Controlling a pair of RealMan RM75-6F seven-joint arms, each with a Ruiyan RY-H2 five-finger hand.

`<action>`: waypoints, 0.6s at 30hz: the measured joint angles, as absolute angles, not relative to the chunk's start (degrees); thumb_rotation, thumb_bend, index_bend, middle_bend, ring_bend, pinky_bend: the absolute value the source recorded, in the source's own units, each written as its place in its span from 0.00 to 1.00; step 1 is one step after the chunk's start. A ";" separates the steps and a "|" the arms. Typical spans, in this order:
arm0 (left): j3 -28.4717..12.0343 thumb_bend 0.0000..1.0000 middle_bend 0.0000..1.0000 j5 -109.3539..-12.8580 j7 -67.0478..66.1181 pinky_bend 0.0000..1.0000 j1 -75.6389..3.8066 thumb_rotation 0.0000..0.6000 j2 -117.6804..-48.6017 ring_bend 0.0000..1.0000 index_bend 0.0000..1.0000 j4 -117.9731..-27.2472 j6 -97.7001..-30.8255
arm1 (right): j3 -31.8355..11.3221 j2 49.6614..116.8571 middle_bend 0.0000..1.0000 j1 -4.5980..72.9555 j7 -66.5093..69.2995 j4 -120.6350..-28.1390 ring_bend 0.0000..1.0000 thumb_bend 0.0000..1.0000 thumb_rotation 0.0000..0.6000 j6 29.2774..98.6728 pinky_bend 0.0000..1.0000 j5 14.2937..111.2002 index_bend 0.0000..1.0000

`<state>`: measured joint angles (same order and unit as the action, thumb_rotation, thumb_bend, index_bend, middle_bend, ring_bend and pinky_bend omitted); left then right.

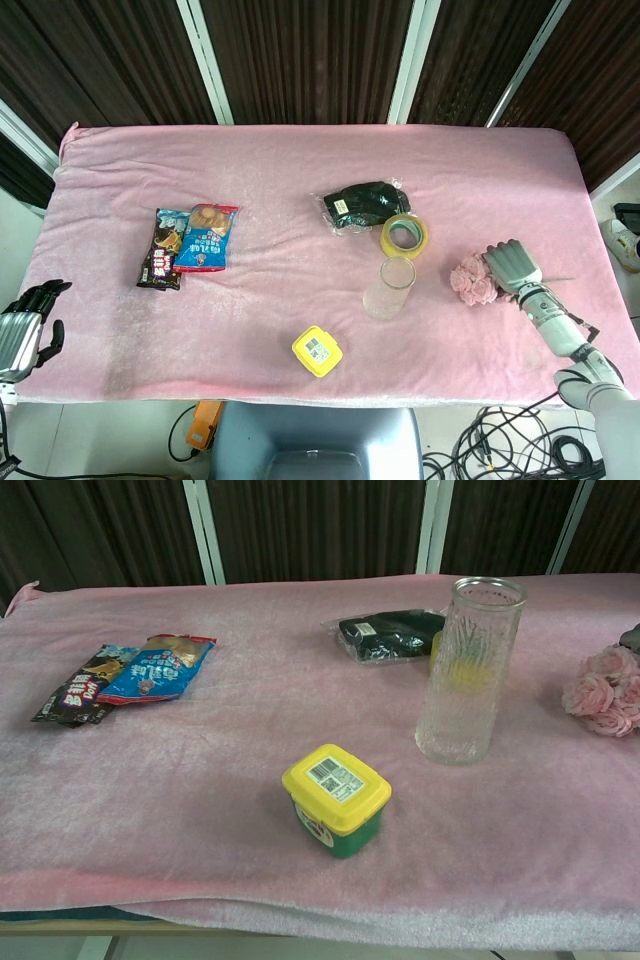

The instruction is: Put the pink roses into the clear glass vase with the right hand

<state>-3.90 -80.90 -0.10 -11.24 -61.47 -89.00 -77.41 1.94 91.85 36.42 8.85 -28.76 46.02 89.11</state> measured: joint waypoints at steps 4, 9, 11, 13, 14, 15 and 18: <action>-3.91 0.64 0.15 -81.01 0.08 0.37 -11.16 1.00 -61.40 0.16 0.19 -89.05 -77.57 | 0.80 92.72 0.63 34.75 8.26 -27.05 0.57 0.20 1.00 48.84 0.65 87.73 0.82; -3.79 0.64 0.15 -81.42 0.25 0.37 -11.12 1.00 -61.32 0.16 0.19 -89.15 -77.70 | -1.65 91.56 0.63 33.21 9.20 -28.68 0.57 0.20 1.00 54.22 0.65 85.86 0.82; -3.75 0.64 0.15 -81.60 0.32 0.37 -11.07 1.00 -61.29 0.16 0.19 -89.19 -77.86 | -2.89 90.85 0.63 32.67 9.64 -30.08 0.57 0.20 1.00 57.26 0.65 85.16 0.82; -3.72 0.64 0.15 -81.74 0.36 0.37 -11.04 1.00 -61.26 0.16 0.19 -89.26 -77.96 | -4.58 89.89 0.63 32.04 10.46 -32.38 0.57 0.20 1.00 61.69 0.65 84.41 0.82; -3.70 0.64 0.15 -81.78 0.36 0.37 -11.03 1.00 -61.26 0.16 0.19 -89.28 -77.97 | -5.38 89.45 0.63 31.77 10.97 -33.59 0.57 0.20 1.00 63.84 0.65 84.13 0.82; -3.70 0.64 0.15 -81.78 0.36 0.37 -11.04 1.00 -61.26 0.16 0.19 -89.29 -77.93 | -6.51 88.79 0.63 31.42 11.94 -35.52 0.57 0.20 1.00 66.95 0.65 83.82 0.82; -3.70 0.64 0.15 -81.70 0.24 0.37 -11.11 1.00 -61.25 0.16 0.19 -89.30 -77.75 | -9.39 86.81 0.63 30.58 16.07 -42.07 0.57 0.20 1.00 75.28 0.65 83.46 0.82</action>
<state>-3.70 -81.70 0.24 -11.11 -61.25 -89.30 -77.75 -9.39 86.81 30.58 16.07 -42.07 75.28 83.46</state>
